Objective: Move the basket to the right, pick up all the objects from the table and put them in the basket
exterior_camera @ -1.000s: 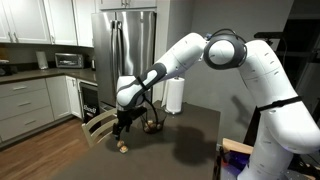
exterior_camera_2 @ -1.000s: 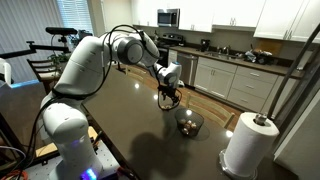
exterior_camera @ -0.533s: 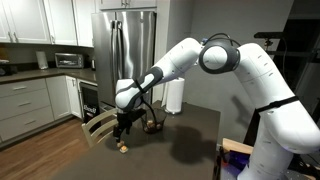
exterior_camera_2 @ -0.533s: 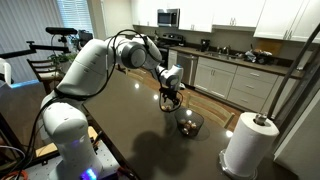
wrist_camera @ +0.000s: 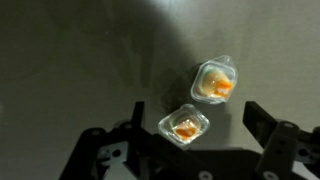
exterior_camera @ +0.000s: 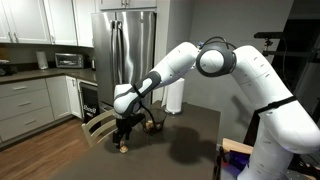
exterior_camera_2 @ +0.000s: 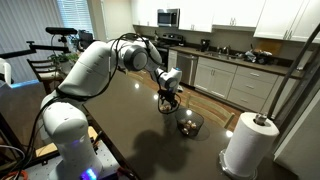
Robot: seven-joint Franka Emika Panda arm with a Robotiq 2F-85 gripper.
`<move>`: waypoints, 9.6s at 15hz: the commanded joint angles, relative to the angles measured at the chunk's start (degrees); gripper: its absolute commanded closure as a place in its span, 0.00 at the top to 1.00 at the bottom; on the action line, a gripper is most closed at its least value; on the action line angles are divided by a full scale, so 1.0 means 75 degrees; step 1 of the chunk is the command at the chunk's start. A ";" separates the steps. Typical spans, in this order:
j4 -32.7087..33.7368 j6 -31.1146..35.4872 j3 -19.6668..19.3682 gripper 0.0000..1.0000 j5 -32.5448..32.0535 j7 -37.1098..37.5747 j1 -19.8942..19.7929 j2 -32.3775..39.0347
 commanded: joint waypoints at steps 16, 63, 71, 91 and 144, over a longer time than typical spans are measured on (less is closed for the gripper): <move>0.0552 -0.0200 0.0035 0.03 -0.0129 0.0003 0.0179 0.0455; 0.1498 -0.0119 0.0070 0.22 -0.0597 -0.0613 0.0203 0.1008; 0.1225 0.0009 0.0018 0.09 -0.0624 -0.0488 0.0244 0.0680; -0.1822 0.1242 -0.0375 0.09 -0.0672 -0.0008 0.0254 -0.2228; -0.4281 0.2560 -0.1547 0.75 0.0120 0.2491 -0.0566 -0.4137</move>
